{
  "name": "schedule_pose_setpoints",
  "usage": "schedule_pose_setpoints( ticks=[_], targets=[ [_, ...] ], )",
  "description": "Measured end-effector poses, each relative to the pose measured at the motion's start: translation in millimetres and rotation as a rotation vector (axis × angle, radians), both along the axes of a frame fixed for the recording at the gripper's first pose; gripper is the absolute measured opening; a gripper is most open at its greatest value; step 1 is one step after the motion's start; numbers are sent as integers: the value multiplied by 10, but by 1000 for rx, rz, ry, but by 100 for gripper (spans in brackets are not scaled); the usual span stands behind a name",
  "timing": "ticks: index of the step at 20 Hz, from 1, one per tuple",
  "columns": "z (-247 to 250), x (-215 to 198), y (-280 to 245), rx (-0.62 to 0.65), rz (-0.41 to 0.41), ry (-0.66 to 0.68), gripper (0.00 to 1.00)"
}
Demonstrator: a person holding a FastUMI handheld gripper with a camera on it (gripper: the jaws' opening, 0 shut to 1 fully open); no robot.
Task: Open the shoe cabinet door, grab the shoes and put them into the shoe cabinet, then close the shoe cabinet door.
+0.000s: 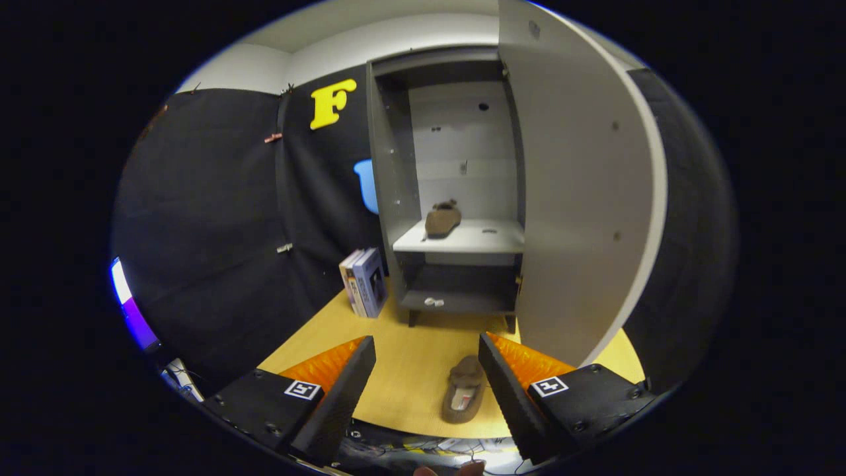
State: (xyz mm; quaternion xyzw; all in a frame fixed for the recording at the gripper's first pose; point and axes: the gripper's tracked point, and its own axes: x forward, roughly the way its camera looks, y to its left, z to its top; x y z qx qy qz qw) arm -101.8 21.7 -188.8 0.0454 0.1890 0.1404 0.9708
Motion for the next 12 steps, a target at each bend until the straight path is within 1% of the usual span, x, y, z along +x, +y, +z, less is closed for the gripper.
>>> schedule_pose_setpoints(
  ticks=[5, 8, 12],
  targets=[
    [-835, 170, 146, 3, 3, 135, 99],
    [-1239, 253, 185, 26, -6, 199, 99],
    [-1718, 396, 140, 17, -48, 260, 99]
  ],
)
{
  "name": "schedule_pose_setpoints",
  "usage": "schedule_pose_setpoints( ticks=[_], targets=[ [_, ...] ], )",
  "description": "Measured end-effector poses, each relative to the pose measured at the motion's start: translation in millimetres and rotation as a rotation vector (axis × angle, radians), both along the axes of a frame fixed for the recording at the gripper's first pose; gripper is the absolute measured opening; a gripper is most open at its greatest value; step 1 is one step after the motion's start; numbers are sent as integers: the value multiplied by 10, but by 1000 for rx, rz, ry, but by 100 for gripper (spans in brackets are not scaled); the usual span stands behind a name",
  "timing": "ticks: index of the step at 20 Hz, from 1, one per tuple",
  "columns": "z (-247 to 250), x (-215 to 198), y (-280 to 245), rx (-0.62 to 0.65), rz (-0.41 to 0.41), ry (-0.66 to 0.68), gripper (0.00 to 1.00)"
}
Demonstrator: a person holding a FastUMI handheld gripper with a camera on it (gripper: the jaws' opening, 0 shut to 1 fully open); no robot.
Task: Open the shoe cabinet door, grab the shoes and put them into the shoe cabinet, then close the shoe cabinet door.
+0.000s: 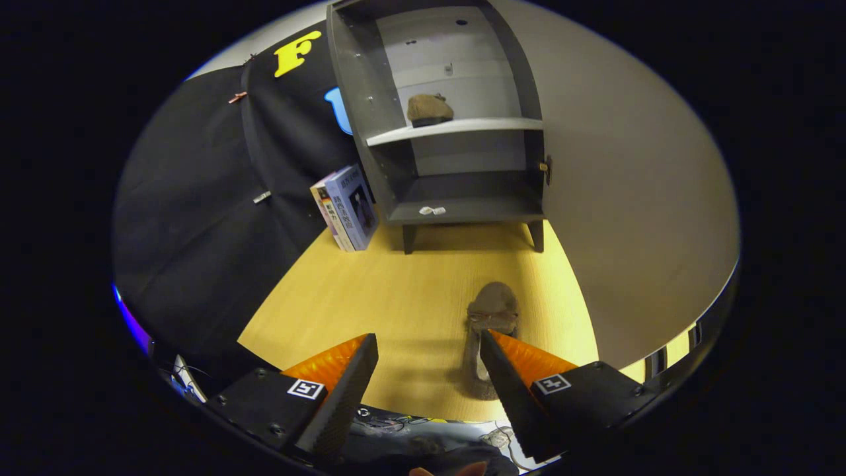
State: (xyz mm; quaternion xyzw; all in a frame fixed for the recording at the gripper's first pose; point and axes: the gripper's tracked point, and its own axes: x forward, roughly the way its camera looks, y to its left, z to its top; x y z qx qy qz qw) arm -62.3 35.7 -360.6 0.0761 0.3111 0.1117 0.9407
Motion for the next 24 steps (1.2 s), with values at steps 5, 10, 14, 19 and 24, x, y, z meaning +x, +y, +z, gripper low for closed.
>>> schedule_pose_setpoints(
  ticks=[5, 10, 14, 19, 24],
  targets=[
    [-425, 120, -113, -20, -55, 46, 99],
    [-816, 268, -152, -21, -94, 93, 96],
    [-1150, 487, -72, -21, -98, 136, 80],
    [-1547, 749, -3, -23, -177, 165, 80],
    [-1738, 1172, -107, -64, -264, 92, 58]
  ],
)
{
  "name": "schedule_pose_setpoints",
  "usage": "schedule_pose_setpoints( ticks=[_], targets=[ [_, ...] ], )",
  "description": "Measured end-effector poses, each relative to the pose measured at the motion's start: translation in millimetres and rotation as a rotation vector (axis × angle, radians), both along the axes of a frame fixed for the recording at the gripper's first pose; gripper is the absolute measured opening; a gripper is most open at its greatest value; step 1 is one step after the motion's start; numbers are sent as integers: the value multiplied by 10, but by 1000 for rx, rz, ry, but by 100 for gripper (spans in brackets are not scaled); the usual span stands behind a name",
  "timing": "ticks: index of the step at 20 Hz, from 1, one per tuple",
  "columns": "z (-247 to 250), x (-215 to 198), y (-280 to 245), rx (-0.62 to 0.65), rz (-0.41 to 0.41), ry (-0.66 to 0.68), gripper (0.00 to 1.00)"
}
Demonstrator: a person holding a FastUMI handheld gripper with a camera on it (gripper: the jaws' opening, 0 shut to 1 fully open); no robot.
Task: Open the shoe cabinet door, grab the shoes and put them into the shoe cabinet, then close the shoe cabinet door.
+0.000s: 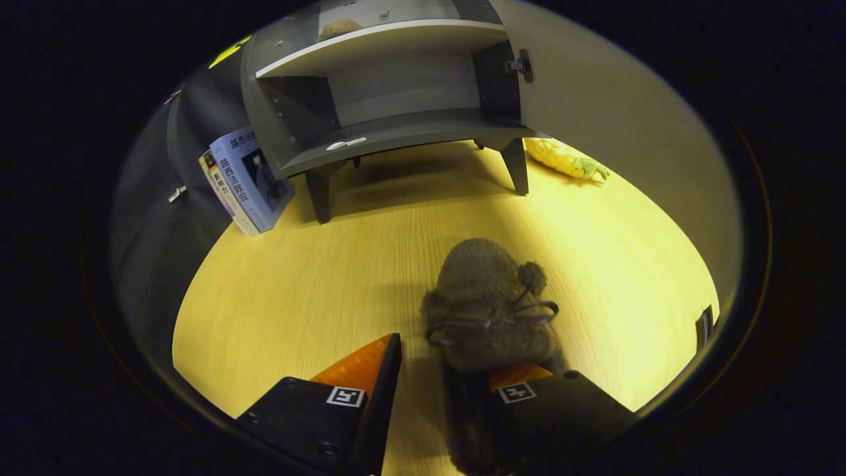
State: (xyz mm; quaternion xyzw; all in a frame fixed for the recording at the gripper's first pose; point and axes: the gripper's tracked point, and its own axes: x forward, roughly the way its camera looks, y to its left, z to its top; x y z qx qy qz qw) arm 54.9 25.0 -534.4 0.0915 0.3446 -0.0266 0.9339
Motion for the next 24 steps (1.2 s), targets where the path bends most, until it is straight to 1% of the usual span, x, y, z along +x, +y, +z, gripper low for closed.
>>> schedule_pose_setpoints(
  ticks=[1, 2, 3, 4, 5, 7, 9, 14, 18, 21, 24],
  targets=[
    [44, 66, -128, -21, -30, -8, 43],
    [52, 124, -113, 4, -42, -28, 28],
    [51, 155, -118, 4, -57, -37, 13],
    [88, 156, -120, 3, -55, -51, 16],
    [109, 170, -117, 1, -44, -65, 7],
    [220, 119, -121, -8, -22, -81, 7],
    [470, 84, -126, -12, -9, -120, 7],
    [1454, 44, -121, -4, 8, -251, 7],
    [2286, 96, -130, -2, 4, -337, 7],
    [2806, 184, -115, -1, 2, -360, 7],
    [3264, 332, -37, 30, 23, -361, 7]
  ],
)
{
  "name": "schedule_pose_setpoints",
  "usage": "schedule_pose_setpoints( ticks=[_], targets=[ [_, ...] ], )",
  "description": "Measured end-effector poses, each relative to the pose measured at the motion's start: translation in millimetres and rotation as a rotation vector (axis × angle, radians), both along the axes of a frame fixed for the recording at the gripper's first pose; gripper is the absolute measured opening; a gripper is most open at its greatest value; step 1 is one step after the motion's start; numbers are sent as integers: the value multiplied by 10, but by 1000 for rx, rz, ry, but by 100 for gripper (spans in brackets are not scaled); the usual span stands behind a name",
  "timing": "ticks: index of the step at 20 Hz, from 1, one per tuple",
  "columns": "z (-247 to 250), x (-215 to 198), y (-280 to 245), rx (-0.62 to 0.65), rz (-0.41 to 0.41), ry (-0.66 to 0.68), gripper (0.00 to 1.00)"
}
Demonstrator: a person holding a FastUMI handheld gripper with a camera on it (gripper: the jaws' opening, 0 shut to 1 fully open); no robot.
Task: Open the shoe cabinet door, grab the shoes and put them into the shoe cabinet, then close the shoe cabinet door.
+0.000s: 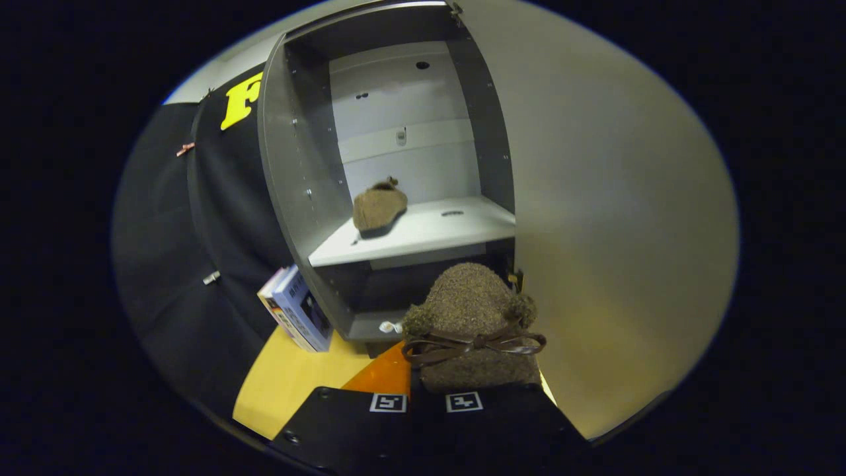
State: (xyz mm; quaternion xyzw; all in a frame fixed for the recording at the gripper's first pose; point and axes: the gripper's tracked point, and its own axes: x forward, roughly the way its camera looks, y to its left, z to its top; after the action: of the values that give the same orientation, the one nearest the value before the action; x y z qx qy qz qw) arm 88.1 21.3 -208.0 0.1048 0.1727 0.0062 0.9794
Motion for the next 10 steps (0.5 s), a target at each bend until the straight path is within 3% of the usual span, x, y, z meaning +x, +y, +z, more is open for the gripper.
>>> schedule_pose_setpoints(
  ticks=[6, 10],
  targets=[
    [826, 648, 40, -21, 31, -86, 7],
    [1055, 1282, -12, -53, 24, -62, 7]
  ],
)
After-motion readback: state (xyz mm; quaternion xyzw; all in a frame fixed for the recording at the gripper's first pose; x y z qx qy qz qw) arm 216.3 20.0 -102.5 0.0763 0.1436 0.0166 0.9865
